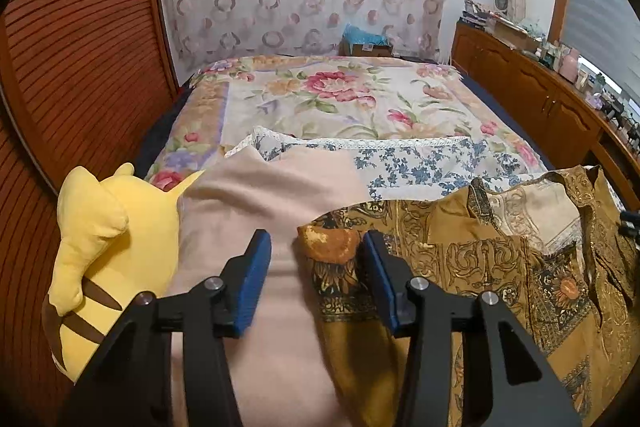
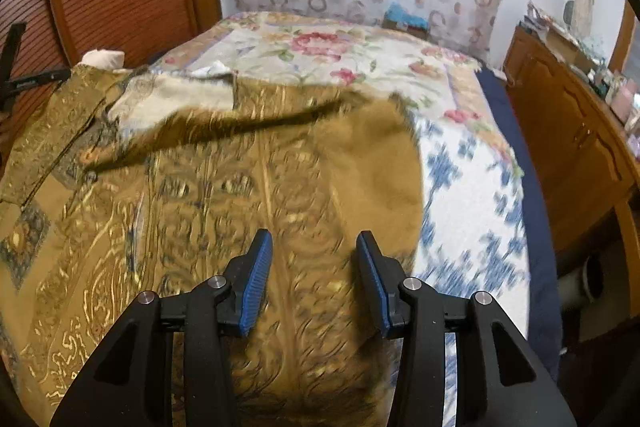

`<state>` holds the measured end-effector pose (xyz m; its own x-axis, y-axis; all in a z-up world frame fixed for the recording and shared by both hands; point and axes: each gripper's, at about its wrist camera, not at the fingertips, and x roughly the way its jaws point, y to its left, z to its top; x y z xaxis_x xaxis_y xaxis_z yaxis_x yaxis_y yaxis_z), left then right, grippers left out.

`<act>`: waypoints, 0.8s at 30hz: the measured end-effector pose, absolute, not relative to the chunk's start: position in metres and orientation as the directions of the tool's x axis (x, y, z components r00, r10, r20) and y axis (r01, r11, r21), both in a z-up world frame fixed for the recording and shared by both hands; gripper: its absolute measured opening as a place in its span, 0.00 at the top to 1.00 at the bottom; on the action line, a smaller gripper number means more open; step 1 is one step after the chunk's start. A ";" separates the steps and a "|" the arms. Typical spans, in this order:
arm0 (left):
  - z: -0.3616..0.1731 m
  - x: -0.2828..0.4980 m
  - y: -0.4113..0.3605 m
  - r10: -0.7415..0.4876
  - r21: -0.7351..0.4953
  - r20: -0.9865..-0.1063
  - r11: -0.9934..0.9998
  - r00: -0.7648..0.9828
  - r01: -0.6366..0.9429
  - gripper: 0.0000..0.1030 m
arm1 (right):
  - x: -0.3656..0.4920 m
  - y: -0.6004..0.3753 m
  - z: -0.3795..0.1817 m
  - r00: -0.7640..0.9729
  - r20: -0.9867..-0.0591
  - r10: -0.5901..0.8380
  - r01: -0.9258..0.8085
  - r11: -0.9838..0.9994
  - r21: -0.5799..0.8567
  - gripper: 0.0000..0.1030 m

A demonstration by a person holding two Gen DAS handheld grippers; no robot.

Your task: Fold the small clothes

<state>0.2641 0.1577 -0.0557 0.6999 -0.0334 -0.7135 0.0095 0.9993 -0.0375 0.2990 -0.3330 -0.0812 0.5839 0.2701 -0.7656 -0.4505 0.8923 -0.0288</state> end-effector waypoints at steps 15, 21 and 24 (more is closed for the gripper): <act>-0.056 0.262 0.156 -0.051 -0.055 -0.722 0.998 0.690 0.016 0.54 | 0.391 -0.362 -0.091 0.554 -0.798 0.238 -0.386 0.923 0.008 0.57; -0.058 0.262 0.156 -0.083 -0.083 -0.723 0.996 0.686 0.032 0.57 | 0.394 -0.369 -0.091 0.553 -0.792 0.257 -0.378 0.925 0.036 0.57; -0.055 0.259 0.153 -0.138 -0.128 -0.710 0.990 0.691 0.067 0.69 | 0.393 -0.364 -0.090 0.533 -0.789 0.305 -0.423 0.904 0.064 0.57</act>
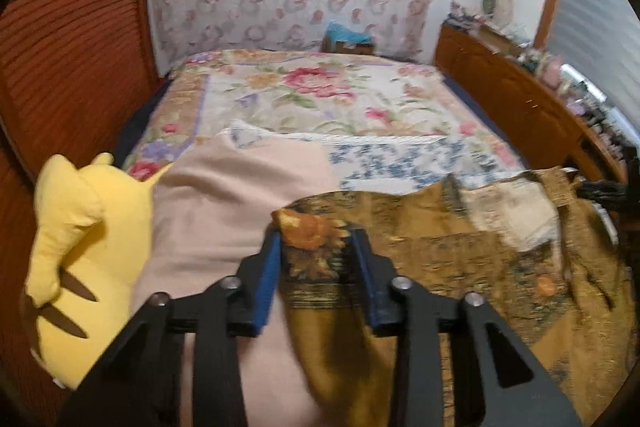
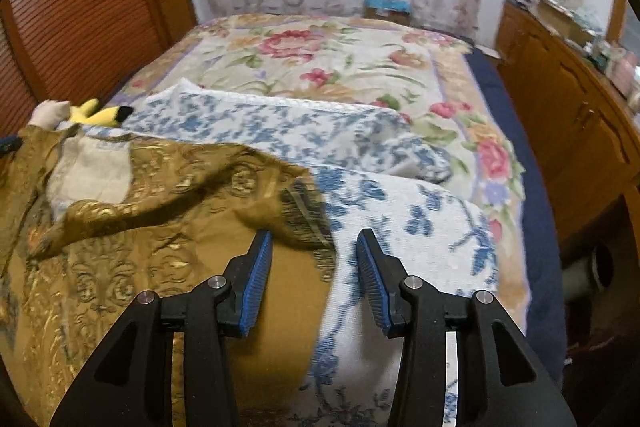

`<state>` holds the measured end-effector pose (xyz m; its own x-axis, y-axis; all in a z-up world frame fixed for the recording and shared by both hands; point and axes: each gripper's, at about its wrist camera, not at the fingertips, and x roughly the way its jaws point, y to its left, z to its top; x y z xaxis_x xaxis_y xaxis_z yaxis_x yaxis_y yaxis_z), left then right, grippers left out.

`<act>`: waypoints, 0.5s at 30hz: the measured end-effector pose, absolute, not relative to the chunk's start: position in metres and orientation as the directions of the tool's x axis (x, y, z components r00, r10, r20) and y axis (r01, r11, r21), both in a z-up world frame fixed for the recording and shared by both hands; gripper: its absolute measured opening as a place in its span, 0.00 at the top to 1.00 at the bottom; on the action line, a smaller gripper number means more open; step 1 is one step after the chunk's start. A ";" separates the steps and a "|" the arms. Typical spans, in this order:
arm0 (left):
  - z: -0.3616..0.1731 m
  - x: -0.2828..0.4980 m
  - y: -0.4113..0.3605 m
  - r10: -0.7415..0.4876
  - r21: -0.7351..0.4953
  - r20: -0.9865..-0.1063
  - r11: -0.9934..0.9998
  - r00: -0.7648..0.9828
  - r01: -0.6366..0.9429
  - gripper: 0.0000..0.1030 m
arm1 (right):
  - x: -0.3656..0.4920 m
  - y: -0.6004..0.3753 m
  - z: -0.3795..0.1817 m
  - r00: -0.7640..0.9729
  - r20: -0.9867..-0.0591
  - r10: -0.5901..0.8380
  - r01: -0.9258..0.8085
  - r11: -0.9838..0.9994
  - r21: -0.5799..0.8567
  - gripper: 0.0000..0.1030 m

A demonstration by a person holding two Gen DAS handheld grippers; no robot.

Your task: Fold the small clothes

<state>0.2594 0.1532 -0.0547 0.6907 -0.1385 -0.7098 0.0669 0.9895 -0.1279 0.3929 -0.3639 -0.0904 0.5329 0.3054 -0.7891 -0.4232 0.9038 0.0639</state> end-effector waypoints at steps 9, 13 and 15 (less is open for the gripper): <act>-0.050 0.255 0.147 -0.142 -0.125 -0.698 0.989 0.702 0.076 0.97 | 0.386 -0.349 -0.088 0.521 -0.790 0.322 -0.472 0.880 0.048 0.91; -0.036 0.243 0.136 -0.154 -0.117 -0.670 0.988 0.726 0.101 0.98 | 0.374 -0.348 -0.073 0.556 -0.754 0.349 -0.479 0.876 0.053 0.96; -0.027 0.234 0.130 -0.168 -0.116 -0.650 0.986 0.741 0.121 0.99 | 0.366 -0.348 -0.061 0.579 -0.728 0.368 -0.484 0.873 0.056 0.97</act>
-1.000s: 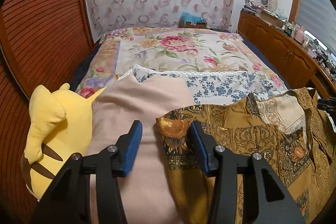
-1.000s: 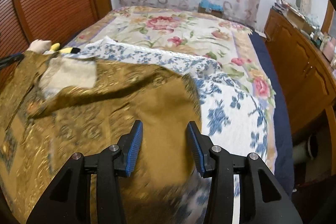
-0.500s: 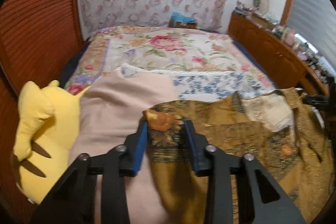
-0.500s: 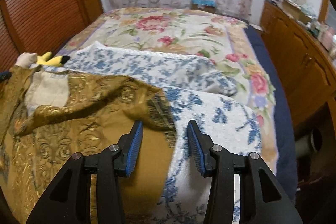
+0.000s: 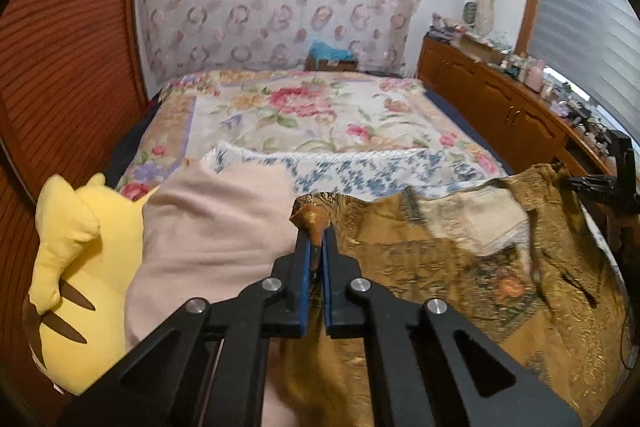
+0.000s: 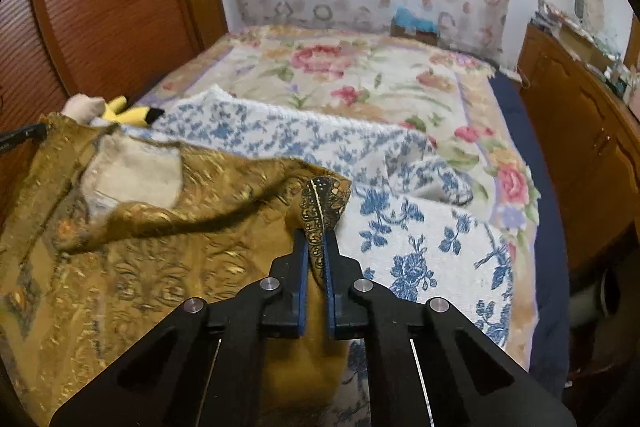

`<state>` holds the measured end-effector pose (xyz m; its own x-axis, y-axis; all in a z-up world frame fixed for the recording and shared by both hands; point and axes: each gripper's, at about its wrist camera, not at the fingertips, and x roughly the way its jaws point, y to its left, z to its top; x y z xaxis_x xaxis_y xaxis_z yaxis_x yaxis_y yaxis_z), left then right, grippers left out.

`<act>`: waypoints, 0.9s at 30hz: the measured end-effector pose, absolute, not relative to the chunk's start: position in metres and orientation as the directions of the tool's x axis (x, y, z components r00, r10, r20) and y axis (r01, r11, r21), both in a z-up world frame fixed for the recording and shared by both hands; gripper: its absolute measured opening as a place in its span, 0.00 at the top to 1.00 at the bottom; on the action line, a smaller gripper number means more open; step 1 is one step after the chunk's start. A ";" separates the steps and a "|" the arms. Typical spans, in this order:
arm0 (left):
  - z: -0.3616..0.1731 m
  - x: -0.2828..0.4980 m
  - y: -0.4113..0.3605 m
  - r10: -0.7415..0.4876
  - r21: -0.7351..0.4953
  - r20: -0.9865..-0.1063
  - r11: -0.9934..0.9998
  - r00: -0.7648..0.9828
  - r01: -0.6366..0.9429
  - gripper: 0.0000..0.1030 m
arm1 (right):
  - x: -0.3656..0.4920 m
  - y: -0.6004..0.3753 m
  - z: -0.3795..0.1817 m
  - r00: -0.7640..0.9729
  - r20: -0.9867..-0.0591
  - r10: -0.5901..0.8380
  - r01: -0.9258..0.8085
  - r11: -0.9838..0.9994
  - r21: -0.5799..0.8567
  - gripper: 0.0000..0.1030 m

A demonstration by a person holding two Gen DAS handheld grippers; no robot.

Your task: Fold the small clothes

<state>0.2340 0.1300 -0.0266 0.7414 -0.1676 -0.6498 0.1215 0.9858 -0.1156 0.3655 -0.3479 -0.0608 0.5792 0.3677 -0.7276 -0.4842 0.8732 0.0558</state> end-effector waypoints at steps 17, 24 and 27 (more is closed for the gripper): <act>0.025 0.129 0.105 -0.198 -0.076 -0.511 0.980 0.837 0.185 0.99 | 0.250 -0.362 0.024 0.710 -0.543 0.449 -0.521 0.853 0.025 0.98; 0.023 0.081 0.102 -0.201 -0.081 -0.483 0.979 0.852 0.185 0.99 | 0.201 -0.376 0.025 0.726 -0.525 0.445 -0.510 0.860 0.024 0.98; 0.020 0.058 0.103 -0.189 -0.077 -0.472 0.982 0.861 0.173 0.99 | 0.177 -0.385 0.022 0.728 -0.520 0.446 -0.504 0.863 0.034 0.98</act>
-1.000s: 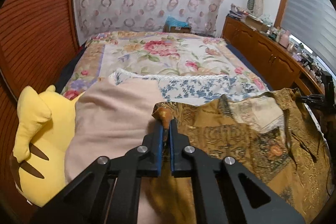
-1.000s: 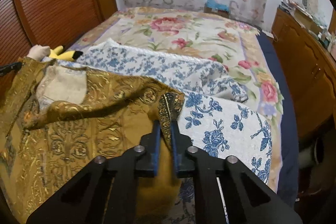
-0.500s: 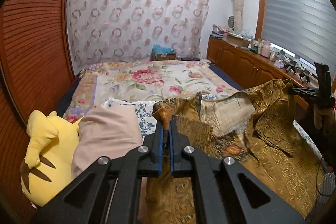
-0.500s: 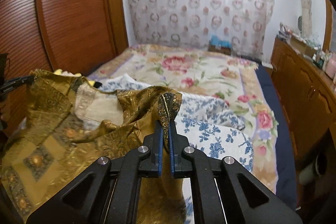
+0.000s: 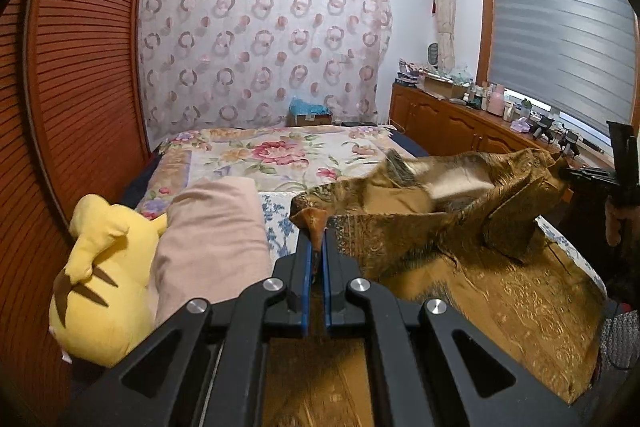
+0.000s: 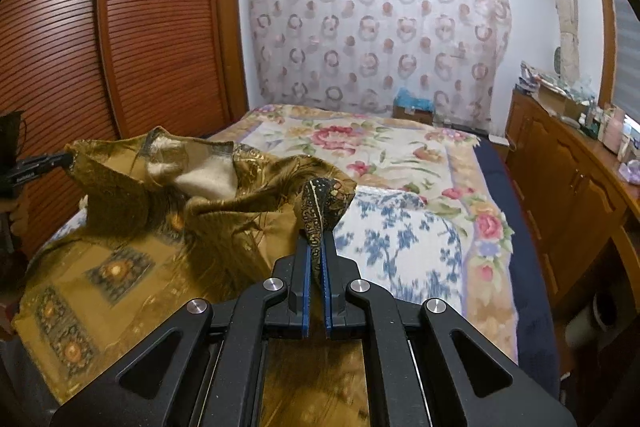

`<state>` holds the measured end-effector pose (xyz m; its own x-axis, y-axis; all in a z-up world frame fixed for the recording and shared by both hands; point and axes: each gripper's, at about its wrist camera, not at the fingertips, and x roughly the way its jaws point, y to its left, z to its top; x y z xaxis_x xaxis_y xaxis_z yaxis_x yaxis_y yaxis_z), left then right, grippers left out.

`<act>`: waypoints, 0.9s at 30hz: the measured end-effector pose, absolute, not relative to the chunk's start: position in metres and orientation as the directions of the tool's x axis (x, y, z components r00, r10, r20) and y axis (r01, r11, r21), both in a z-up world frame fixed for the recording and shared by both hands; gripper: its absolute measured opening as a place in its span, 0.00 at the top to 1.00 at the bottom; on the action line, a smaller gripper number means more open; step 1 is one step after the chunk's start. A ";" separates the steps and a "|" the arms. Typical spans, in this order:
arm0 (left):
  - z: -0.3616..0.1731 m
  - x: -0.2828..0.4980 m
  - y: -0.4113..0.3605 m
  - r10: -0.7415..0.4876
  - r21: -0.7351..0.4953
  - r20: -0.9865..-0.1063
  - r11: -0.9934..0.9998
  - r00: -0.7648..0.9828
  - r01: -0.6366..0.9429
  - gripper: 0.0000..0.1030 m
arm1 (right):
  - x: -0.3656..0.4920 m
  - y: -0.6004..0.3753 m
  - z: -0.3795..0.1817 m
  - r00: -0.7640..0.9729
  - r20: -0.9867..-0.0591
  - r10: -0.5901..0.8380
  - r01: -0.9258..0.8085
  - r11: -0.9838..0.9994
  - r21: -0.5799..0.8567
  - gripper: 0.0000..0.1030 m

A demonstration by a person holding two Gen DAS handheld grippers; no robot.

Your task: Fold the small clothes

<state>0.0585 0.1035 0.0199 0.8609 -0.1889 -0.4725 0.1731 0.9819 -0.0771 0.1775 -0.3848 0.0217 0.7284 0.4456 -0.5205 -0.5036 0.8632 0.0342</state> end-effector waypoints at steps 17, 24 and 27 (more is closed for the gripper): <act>-0.010 -0.008 0.128 -0.140 -0.110 -0.495 0.989 0.857 0.098 0.99 | 0.099 -0.403 -0.018 0.666 -0.592 0.454 -0.479 0.869 0.127 0.98; 0.006 -0.027 0.128 -0.138 -0.100 -0.471 0.990 0.871 0.103 0.99 | 0.082 -0.410 -0.006 0.671 -0.596 0.440 -0.487 0.868 0.093 0.98; 0.008 -0.035 0.125 -0.148 -0.100 -0.493 0.989 0.857 0.114 0.98 | 0.072 -0.414 -0.007 0.664 -0.612 0.429 -0.484 0.871 0.086 0.98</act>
<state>-0.0346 0.1246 0.0076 0.8574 -0.1482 -0.4928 0.1136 0.9885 -0.0996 0.0724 -0.4140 -0.0073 0.6644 0.4290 -0.6120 -0.4836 0.8711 0.0855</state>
